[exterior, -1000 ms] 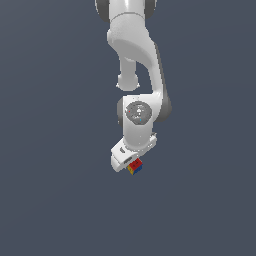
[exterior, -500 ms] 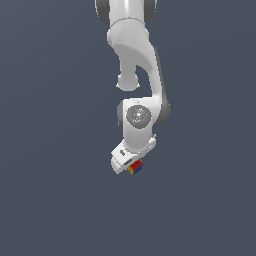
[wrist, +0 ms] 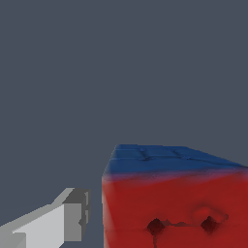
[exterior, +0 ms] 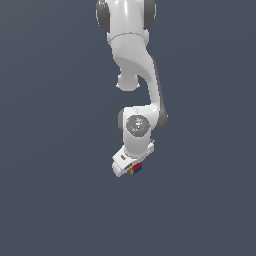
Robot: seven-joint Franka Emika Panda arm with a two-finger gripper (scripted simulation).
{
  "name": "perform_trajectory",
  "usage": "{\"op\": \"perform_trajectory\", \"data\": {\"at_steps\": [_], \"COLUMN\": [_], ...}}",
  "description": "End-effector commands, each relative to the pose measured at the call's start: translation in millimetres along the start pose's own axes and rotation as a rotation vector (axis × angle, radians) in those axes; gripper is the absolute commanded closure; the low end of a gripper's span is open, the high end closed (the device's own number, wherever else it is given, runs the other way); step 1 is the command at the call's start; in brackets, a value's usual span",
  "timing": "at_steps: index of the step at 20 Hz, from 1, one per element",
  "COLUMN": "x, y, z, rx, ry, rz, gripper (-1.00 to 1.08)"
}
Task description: Pick up the object and move it to a goal position.
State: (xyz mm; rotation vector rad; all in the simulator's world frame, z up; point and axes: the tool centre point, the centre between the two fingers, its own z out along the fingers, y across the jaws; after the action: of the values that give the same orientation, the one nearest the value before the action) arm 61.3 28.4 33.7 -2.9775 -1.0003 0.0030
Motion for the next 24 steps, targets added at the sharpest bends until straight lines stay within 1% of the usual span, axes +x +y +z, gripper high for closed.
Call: {"op": "perform_trajectory", "data": {"at_steps": [1,2,16,24], "x": [1,1,-1,-16], "y": [1,1,0,-9], "z": [0,0,0,-3], "rx": [-0.001,-0.001,-0.001,-0.001], "ry": [0.002,0.002,0.001,0.001], "rz": [0.000,0.000,0.000,0.000], "gripper": [-0.92,1.08,1.08,1.08]}}
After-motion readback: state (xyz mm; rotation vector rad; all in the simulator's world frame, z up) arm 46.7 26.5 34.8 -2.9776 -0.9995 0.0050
